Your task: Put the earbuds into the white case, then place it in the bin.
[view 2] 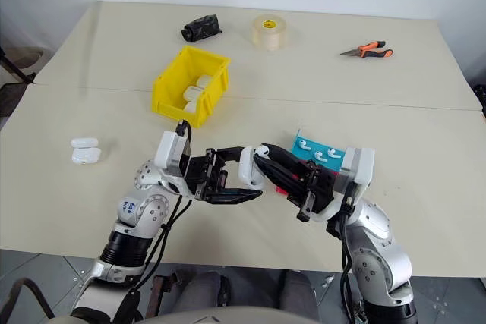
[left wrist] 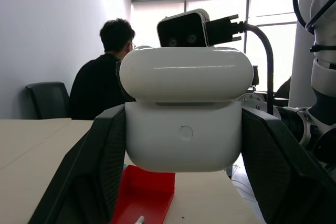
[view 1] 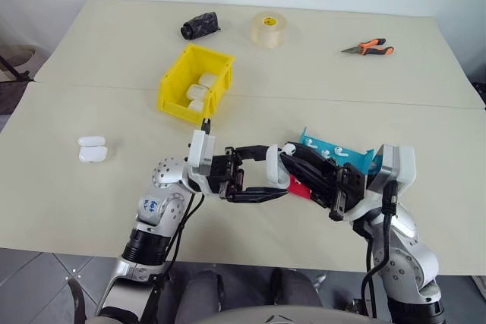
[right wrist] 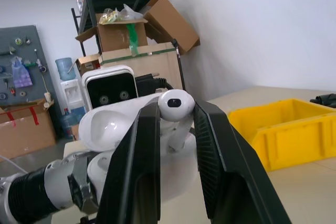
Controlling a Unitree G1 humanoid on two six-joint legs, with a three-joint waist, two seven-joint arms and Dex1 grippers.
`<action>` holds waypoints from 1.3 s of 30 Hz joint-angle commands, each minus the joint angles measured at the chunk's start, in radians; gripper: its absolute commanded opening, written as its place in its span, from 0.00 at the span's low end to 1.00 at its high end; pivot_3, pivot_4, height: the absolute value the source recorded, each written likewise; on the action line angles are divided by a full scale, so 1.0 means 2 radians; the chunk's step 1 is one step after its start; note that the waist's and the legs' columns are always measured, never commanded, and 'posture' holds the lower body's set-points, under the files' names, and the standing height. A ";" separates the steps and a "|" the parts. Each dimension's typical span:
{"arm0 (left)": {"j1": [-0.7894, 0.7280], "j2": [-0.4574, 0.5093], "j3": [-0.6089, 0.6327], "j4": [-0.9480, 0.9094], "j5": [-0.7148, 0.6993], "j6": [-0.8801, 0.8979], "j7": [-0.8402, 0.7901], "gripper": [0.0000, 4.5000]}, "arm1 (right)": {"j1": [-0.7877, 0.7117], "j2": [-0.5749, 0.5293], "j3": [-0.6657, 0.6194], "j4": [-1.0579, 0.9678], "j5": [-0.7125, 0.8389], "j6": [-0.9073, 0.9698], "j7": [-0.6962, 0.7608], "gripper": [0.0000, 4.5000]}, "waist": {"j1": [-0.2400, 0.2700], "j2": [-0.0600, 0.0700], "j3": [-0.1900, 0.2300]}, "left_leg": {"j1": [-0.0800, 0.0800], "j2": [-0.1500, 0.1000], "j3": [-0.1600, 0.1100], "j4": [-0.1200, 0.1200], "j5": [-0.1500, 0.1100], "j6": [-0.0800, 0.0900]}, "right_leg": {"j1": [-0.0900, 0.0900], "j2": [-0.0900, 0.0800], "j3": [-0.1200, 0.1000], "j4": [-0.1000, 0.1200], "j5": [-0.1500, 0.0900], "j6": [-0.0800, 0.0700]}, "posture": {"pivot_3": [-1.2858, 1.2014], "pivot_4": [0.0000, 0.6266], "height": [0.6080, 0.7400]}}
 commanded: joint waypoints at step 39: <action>0.009 0.000 0.010 -0.002 0.016 -0.039 -0.006 0.62 | 0.018 -0.152 -0.126 0.053 0.006 -0.003 0.085 0.99 | 0.003 0.000 0.000 | 0.000 0.000 0.000 0.000 0.000 0.000 | 0.000 0.000 0.000 0.000 0.000 0.000 | 0.52 0.24 1.00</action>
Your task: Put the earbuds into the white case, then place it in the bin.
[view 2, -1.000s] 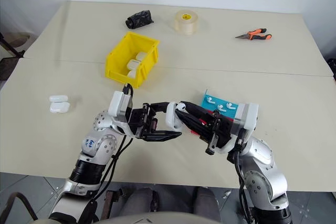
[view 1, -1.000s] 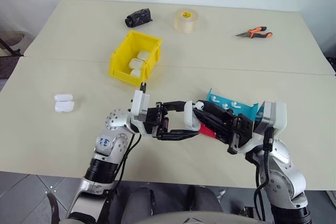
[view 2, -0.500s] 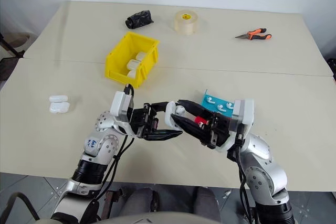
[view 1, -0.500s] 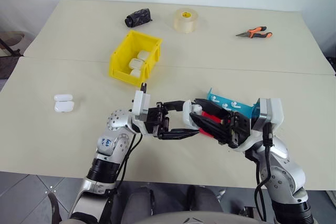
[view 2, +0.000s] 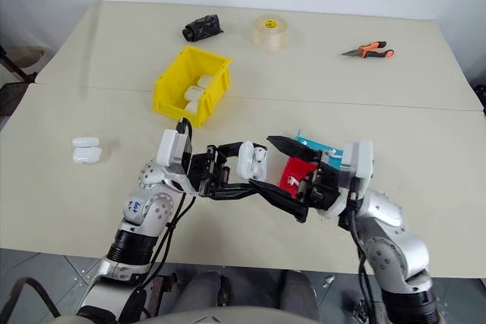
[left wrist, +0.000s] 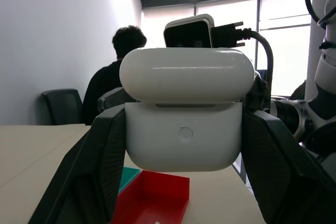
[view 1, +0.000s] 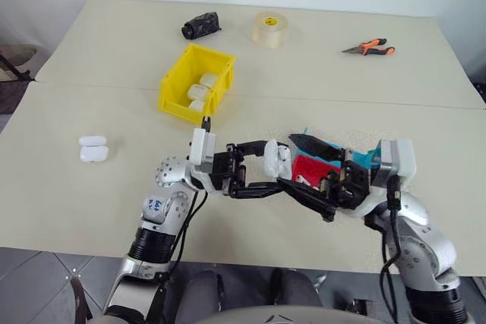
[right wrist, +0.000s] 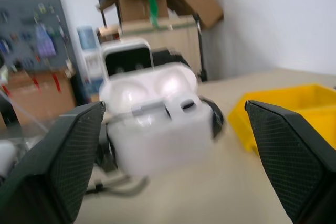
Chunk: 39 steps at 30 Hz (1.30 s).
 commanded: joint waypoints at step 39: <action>0.051 -0.001 -0.031 -0.021 0.031 -0.068 0.008 0.62 | -0.440 -0.183 0.249 0.497 -0.408 0.060 0.182 0.99 | -0.005 0.002 0.000 | 0.000 0.000 0.001 0.000 0.000 0.000 | -0.001 0.000 0.000 0.000 0.000 0.000 | 0.52 0.24 1.00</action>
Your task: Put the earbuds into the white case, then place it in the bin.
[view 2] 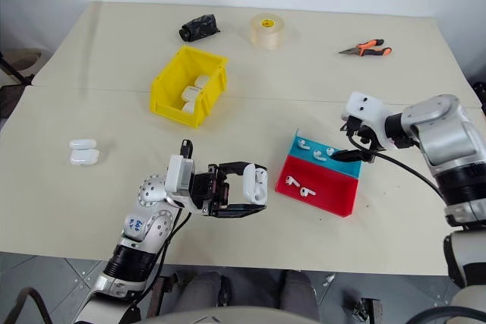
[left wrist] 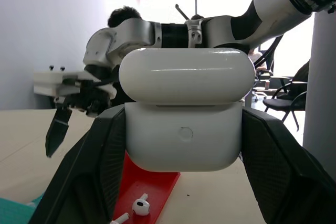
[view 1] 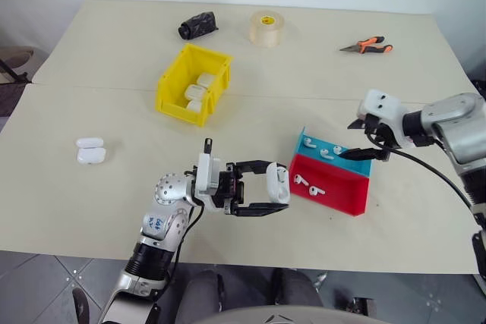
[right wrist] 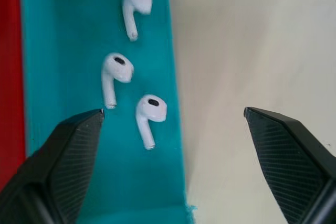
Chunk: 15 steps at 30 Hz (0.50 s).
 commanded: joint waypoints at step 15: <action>0.000 0.000 -0.001 -0.020 -0.005 -0.004 0.011 0.62 | -0.038 0.046 0.011 0.082 -0.077 -0.059 0.051 0.41 | -0.009 0.000 0.000 | 0.000 0.000 0.000 0.000 0.000 0.000 | 0.000 0.000 0.000 0.001 0.000 0.000 | 0.52 0.24 1.00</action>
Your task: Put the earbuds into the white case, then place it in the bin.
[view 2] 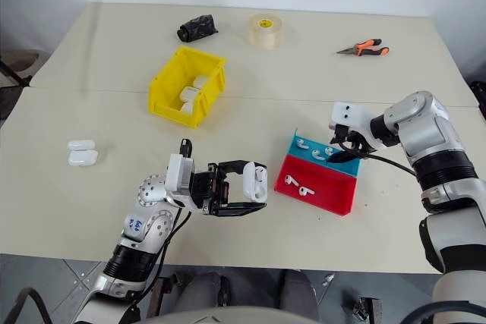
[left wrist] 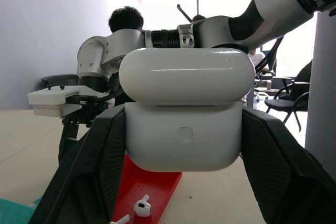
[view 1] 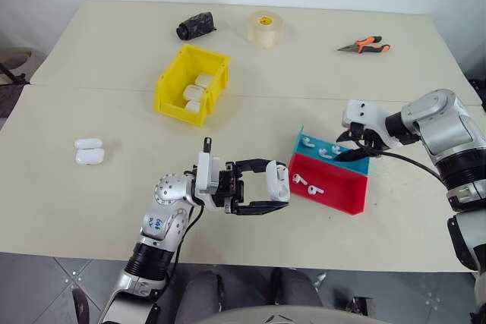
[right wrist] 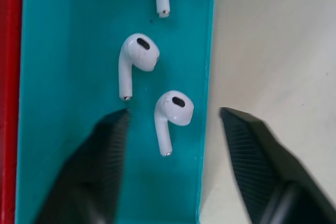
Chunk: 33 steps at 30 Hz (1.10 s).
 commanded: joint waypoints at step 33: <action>-0.010 0.002 0.003 -0.011 -0.008 -0.002 0.003 0.62 | 0.045 0.008 -0.109 -0.090 0.045 0.021 -0.002 0.12 | -0.002 0.000 0.000 | 0.000 0.000 0.000 0.000 0.000 0.000 | 0.000 0.000 0.000 0.000 0.000 0.000 | 0.52 0.24 1.00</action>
